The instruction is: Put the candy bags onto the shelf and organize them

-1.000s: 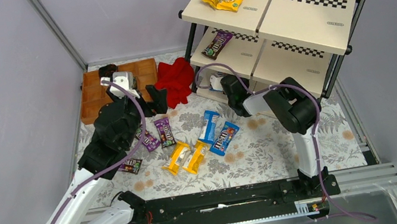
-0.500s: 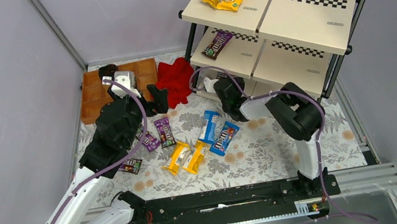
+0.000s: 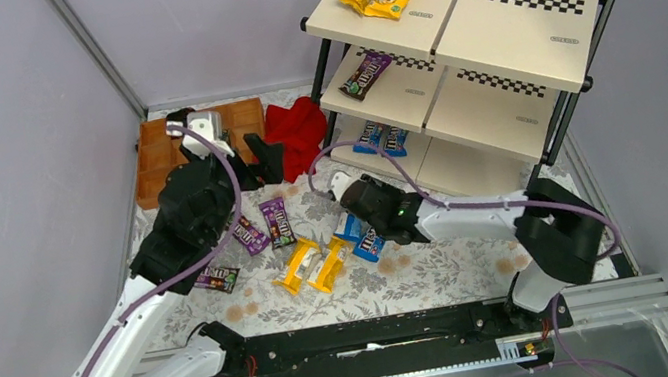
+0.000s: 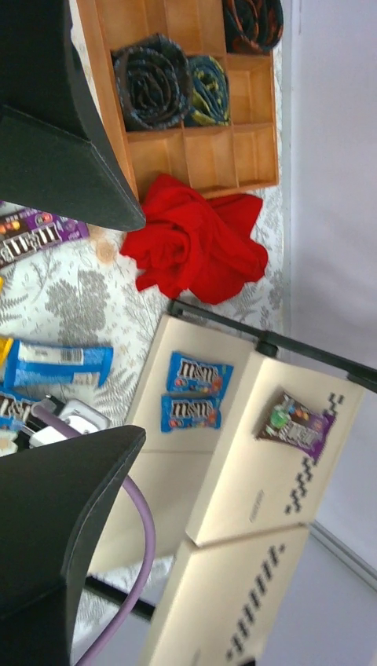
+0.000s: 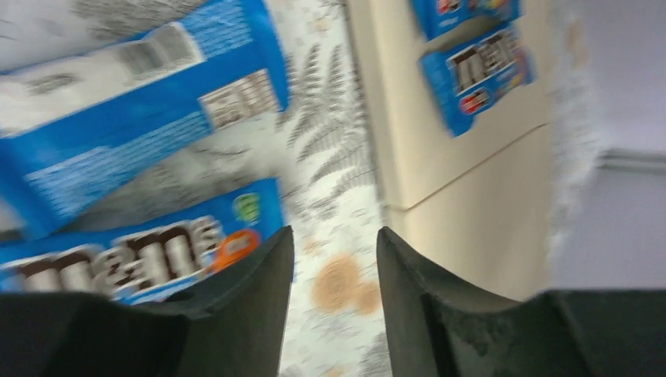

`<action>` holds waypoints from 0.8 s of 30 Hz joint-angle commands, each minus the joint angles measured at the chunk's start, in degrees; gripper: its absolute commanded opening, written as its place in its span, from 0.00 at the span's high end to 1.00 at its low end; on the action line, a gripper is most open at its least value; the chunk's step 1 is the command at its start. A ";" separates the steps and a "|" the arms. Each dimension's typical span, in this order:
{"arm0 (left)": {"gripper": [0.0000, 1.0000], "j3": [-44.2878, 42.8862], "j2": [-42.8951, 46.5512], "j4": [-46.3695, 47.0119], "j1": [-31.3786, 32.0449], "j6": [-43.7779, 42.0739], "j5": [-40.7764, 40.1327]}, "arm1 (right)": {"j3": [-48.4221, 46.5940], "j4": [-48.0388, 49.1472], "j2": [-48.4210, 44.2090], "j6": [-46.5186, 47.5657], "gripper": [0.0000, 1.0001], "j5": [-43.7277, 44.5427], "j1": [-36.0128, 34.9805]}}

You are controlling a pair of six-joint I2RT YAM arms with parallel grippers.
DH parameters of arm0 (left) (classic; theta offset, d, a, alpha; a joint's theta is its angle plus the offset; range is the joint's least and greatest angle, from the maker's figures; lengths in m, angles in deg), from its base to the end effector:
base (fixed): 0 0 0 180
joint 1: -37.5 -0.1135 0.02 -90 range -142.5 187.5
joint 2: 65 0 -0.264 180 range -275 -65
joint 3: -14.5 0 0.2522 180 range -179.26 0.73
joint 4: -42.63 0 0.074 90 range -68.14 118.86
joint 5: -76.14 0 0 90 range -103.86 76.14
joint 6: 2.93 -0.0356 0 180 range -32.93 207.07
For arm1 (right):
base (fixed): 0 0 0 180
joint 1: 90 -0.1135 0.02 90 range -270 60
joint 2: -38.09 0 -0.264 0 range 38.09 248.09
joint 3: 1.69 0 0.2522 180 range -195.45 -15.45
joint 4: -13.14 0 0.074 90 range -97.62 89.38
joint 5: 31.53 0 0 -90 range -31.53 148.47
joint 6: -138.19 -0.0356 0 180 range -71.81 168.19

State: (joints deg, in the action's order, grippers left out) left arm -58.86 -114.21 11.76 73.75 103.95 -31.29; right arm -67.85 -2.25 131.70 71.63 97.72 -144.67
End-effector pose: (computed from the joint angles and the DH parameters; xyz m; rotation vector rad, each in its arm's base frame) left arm 0.1554 -0.1007 0.4039 0.0571 1.7009 -0.4393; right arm 0.2120 0.2602 0.1917 -1.0890 1.8704 -0.4832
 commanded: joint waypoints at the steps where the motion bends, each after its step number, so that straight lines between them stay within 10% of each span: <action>1: 0.01 -9.74 -1.89 1.81 -0.30 5.85 4.25 | -3.14 -15.95 -9.80 -24.86 0.47 -13.78 -0.34; 11: 0.01 -14.35 -4.16 6.74 -0.31 2.94 2.05 | -4.42 -24.31 -11.67 -39.79 0.22 -30.39 -1.78; 24: 0.01 -4.03 1.01 11.32 -0.23 -3.32 -5.98 | -11.92 -12.68 0.40 -47.54 0.23 -48.17 -0.60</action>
State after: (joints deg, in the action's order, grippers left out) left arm -63.29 -115.17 18.43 73.75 102.92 -34.81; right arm -74.23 -18.49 127.57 27.68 57.09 -146.51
